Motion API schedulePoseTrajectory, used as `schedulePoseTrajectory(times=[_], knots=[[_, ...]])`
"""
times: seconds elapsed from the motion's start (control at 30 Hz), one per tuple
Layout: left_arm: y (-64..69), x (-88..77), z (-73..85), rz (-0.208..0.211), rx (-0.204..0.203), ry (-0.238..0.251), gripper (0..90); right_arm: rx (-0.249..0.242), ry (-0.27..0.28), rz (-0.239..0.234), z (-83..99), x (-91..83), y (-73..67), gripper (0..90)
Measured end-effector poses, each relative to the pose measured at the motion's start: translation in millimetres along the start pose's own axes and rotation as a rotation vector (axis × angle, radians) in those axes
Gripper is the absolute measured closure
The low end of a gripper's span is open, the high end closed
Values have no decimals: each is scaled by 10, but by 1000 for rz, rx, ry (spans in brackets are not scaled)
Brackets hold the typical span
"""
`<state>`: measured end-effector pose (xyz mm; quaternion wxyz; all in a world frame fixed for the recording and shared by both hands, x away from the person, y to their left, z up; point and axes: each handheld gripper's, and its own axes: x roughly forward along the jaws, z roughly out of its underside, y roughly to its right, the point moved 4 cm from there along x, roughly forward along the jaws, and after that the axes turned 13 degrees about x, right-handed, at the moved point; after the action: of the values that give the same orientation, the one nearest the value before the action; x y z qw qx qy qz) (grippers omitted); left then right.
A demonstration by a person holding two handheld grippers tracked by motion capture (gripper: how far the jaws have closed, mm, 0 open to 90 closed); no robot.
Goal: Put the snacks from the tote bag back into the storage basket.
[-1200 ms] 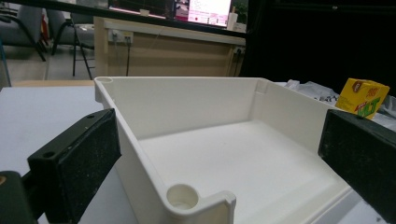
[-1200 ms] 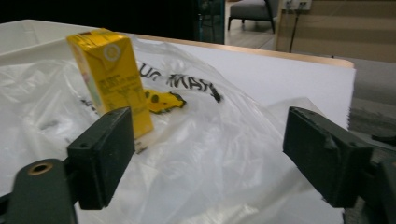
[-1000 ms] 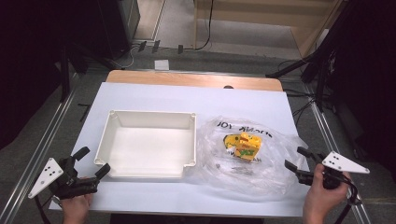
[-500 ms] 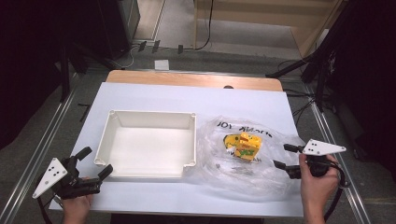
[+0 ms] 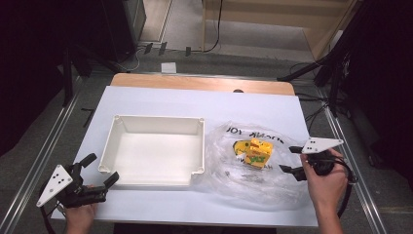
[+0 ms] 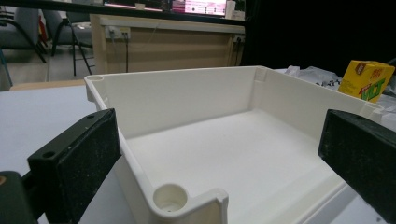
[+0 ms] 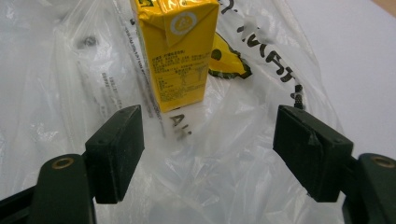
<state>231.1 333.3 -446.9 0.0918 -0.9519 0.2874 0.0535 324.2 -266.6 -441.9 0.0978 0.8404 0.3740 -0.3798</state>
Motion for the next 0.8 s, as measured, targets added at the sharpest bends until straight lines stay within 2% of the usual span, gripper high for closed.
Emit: schedulePoseTrajectory(times=[0.13,0.37,0.53,0.8], knots=[[0,1,0,-1,1,-1,0,-12,-38,-40,-39,59,-12,268],[2,0,1,3,0,0,0,-18,-72,-43,-100,109,-24,270],[5,-1,0,3,-2,0,0,-52,-110,-40,-199,124,-37,269],[9,1,0,3,1,-1,0,-68,-150,-48,-301,162,-53,269]])
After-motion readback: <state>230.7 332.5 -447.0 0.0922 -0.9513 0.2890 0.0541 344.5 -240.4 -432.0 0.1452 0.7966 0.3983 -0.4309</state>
